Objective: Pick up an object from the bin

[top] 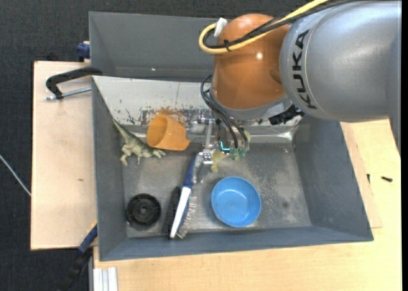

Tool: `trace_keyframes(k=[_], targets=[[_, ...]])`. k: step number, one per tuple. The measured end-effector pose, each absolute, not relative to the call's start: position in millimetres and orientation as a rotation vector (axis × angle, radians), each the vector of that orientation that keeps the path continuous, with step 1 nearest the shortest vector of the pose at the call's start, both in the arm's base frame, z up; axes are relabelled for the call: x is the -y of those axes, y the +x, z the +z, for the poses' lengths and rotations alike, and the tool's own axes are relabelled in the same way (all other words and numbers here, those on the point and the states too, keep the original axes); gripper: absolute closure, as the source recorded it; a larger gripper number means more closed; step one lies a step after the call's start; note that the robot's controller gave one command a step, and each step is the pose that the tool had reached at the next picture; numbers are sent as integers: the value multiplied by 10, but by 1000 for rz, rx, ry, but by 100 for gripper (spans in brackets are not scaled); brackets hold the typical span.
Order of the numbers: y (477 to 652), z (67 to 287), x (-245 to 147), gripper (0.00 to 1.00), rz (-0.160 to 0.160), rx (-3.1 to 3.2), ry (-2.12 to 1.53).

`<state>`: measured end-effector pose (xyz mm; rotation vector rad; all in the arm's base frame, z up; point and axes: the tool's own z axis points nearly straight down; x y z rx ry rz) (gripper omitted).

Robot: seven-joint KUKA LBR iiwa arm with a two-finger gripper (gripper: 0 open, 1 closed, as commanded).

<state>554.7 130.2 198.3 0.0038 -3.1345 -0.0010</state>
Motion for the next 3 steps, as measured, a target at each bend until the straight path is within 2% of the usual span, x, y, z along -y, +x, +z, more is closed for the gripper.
trace_keyframes(k=[1, 2, 3], targets=[[5404, 722, -1179, 0, -2, 2997, 959], [5423, 741, -1196, 100, -5, 3005, 961], [5196, 2047, -1004, 100, 1, 3001, 965]])
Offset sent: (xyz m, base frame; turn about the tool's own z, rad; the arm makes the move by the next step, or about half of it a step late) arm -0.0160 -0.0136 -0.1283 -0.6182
